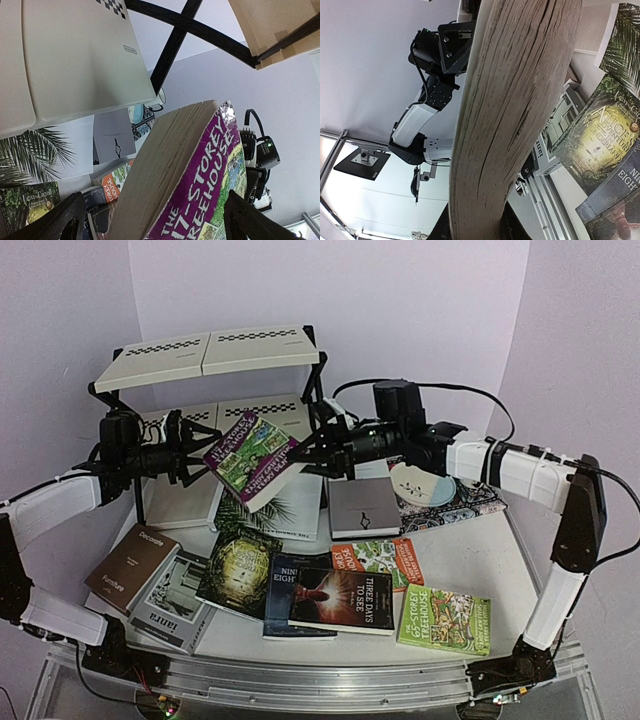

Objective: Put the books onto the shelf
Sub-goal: Pass from the right arm to the left

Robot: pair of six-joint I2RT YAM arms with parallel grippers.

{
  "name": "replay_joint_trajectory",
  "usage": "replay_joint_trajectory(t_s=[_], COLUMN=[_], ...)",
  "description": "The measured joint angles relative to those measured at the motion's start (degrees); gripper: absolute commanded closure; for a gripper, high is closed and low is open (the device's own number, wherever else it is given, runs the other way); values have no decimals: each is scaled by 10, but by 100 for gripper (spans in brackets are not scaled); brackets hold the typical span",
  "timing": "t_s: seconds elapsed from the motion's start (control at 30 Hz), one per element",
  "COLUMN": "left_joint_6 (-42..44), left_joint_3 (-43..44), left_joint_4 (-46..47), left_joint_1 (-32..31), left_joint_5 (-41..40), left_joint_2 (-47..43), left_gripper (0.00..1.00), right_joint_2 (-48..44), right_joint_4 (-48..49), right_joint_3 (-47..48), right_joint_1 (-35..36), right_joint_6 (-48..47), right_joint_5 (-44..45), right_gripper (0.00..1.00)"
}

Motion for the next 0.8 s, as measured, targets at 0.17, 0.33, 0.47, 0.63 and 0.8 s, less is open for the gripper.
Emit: replay_joint_trajectory(t_s=[0.17, 0.33, 0.47, 0.63, 0.8], left_joint_6=[-7, -12, -16, -13, -20], left_joint_3=[1, 2, 2, 0, -18], left_joint_4=[0, 0, 0, 4, 4], left_joint_1=[0, 0, 5, 10, 10], left_joint_5=[28, 31, 12, -15, -53], left_joint_2=[9, 4, -13, -36, -45], left_gripper=[37, 70, 92, 100, 100], right_joint_2=[0, 1, 4, 19, 25], right_joint_4=[15, 22, 24, 18, 8], right_joint_3=[2, 3, 3, 3, 1], right_joint_1=[1, 4, 4, 3, 3], right_joint_6=[10, 15, 12, -2, -27], right_joint_5=[0, 0, 0, 13, 51], right_gripper=[100, 89, 59, 36, 11])
